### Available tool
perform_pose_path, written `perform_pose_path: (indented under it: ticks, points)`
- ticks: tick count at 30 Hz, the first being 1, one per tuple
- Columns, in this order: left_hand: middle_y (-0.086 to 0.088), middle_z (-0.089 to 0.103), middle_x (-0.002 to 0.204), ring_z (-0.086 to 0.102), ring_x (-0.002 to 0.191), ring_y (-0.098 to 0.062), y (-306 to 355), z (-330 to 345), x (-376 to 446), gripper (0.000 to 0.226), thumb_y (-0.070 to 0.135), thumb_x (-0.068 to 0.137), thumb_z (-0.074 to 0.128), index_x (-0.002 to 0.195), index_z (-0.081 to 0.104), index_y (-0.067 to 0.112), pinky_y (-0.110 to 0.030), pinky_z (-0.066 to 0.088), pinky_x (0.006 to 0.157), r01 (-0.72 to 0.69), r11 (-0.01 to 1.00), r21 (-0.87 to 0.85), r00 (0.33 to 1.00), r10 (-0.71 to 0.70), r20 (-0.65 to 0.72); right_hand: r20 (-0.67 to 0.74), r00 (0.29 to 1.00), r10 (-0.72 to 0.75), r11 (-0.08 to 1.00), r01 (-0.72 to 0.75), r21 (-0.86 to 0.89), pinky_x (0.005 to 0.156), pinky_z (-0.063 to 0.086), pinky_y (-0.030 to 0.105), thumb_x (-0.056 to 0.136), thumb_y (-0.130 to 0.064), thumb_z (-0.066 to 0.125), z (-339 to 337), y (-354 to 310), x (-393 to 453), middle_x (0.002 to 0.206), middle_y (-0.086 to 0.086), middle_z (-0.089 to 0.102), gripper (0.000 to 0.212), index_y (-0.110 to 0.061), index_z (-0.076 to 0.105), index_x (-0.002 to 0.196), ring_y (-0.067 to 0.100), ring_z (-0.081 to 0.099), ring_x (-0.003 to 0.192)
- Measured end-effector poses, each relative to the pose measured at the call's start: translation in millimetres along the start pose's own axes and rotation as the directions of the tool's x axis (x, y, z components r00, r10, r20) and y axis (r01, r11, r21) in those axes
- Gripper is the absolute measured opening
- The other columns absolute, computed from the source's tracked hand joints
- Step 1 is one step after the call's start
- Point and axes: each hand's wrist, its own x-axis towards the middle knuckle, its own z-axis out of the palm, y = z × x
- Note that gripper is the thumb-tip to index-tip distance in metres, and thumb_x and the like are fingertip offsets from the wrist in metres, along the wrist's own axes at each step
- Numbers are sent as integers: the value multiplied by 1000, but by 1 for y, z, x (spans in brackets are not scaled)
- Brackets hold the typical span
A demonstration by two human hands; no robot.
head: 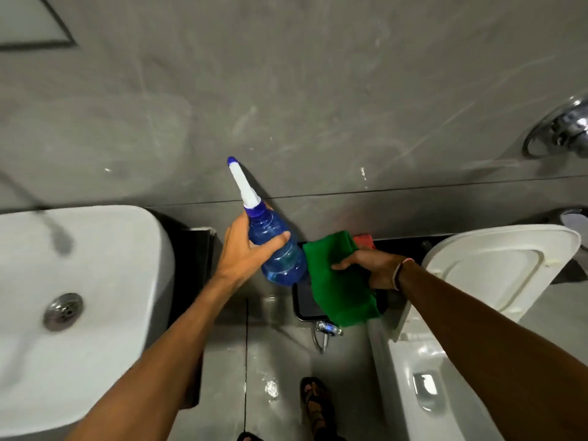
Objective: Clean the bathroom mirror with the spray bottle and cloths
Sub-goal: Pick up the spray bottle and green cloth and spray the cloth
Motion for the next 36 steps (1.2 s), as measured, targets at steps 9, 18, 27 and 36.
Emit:
perform_pose_path:
  ticks: [9,18,27,36]
  points:
    - [-7,77,87,77,85,-26,112,-100,-70,27,1,69,76,93,69,10,-31,61,79,-132,960,-248,985,99,-144,208,954,-216,903,114,414,99,52,49,106,-27,47,136,-70,-22,117,16,77,39,-4,76,117,30,77,101]
    - [-13,72,77,72,74,-35,158,-171,-124,19,26,70,83,78,71,14,-36,61,73,-120,951,-285,979,65,-194,335,895,-295,879,117,462,101,51,51,105,-34,50,226,-104,-29,140,17,65,49,-5,59,143,33,68,118]
    - [-17,68,68,67,60,-29,136,-165,-142,18,10,88,69,102,58,4,-35,60,64,13,980,-198,972,-59,-228,408,883,-233,937,92,336,118,37,52,107,-35,45,266,-108,-32,152,20,54,54,-3,52,150,36,48,144]
    - [-22,70,66,69,56,-33,133,-151,-148,45,3,89,75,121,49,19,-33,59,60,72,976,-206,960,-124,-251,424,862,-278,918,109,380,110,45,50,105,-42,48,264,-118,-42,141,18,63,56,-4,58,145,34,62,127]
